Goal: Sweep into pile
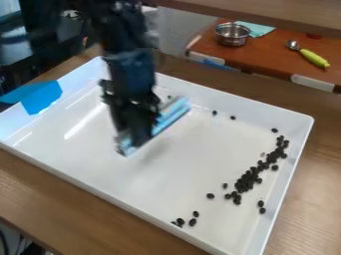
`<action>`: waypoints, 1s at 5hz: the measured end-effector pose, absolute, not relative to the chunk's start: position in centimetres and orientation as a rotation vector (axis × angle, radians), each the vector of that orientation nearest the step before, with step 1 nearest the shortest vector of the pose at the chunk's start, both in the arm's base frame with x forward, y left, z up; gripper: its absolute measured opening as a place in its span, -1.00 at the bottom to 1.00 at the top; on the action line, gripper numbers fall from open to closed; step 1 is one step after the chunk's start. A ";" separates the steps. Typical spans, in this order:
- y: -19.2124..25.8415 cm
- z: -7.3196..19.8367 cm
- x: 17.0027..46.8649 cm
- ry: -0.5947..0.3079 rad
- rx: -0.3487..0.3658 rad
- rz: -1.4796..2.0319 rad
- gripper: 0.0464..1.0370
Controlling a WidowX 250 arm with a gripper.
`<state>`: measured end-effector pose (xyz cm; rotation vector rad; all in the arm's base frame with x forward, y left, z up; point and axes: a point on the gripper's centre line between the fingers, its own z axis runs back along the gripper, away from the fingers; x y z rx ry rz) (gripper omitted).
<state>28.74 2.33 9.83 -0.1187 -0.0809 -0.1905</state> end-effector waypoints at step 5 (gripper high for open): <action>7.2 7.1 34.0 -0.064 -0.006 0.044 -0.34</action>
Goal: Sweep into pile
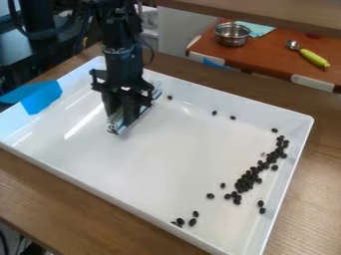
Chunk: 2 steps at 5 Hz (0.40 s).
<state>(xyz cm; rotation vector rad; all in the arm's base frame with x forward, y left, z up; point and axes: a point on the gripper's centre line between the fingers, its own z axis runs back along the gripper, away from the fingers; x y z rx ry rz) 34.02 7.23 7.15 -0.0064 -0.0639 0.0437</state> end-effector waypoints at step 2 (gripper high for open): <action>5.9 5.9 34.8 -0.036 0.031 0.035 -0.34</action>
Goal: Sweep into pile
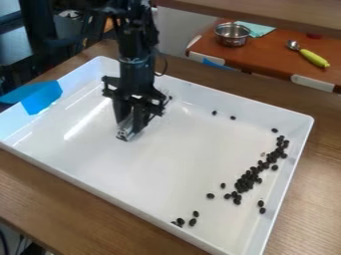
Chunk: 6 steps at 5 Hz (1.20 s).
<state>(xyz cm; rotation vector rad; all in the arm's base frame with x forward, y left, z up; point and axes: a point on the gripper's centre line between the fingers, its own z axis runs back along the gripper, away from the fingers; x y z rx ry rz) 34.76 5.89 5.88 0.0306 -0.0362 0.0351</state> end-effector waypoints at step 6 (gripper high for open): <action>-6.6 5.7 33.5 -0.015 -0.013 -0.127 -0.34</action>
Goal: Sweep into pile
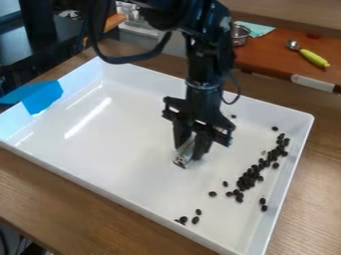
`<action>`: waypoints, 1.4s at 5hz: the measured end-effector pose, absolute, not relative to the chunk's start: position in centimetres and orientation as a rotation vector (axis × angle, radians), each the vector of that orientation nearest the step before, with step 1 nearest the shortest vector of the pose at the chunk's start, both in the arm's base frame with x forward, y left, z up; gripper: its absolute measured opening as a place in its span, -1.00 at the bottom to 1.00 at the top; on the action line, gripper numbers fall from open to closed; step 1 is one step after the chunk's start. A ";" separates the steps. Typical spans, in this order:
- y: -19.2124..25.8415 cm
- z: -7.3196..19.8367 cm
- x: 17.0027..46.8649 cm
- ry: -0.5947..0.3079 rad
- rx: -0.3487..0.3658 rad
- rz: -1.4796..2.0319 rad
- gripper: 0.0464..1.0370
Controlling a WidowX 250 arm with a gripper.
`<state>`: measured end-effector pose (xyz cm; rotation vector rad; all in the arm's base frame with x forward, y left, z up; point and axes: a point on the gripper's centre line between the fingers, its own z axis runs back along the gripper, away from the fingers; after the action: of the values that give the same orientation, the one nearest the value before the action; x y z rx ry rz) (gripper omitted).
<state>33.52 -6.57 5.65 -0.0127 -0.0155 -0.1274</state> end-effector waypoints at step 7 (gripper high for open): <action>9.4 8.1 29.0 -0.057 -0.044 -0.071 -0.34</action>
<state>29.05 9.41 8.14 -0.0437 -0.0566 -0.0710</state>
